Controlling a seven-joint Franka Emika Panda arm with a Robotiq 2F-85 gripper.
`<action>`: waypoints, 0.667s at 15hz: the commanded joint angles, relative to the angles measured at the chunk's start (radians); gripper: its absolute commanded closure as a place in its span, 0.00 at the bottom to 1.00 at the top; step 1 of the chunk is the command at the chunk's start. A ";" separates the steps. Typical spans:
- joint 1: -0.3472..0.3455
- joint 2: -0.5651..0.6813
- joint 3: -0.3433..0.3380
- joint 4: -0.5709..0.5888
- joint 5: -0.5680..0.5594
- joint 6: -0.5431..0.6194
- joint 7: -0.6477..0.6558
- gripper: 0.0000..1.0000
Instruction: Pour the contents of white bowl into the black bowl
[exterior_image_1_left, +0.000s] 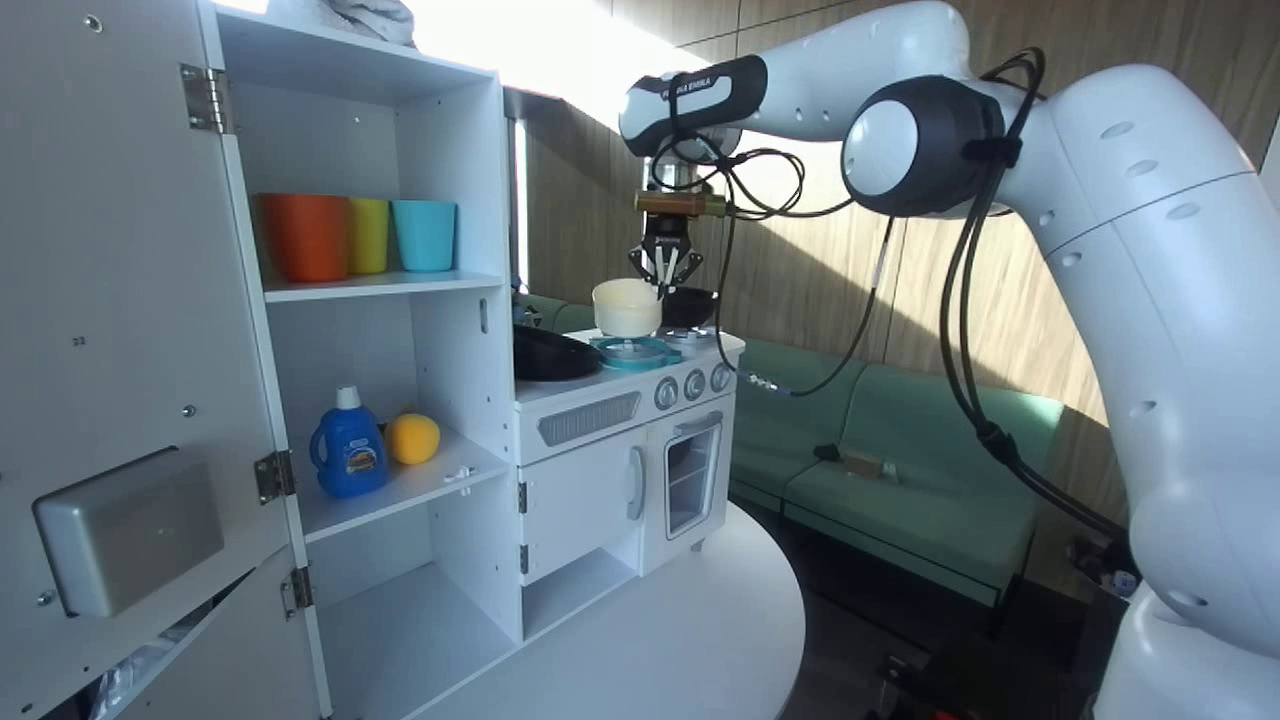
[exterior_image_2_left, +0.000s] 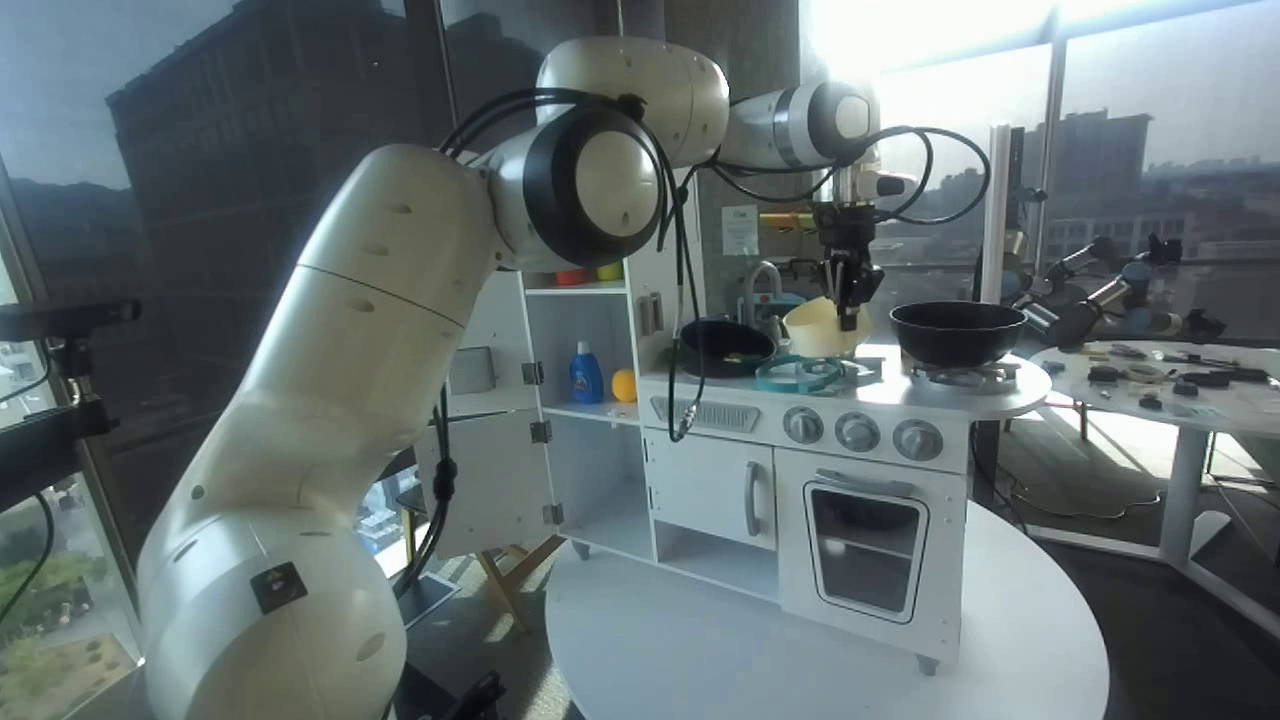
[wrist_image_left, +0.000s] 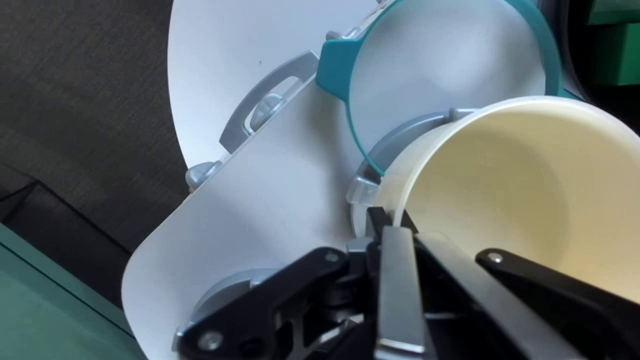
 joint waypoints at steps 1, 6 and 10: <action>-0.016 0.047 0.011 0.093 0.026 -0.052 -0.019 0.95; -0.018 0.068 0.013 0.126 0.027 -0.079 -0.016 0.61; -0.017 0.078 0.013 0.149 0.025 -0.095 -0.014 0.32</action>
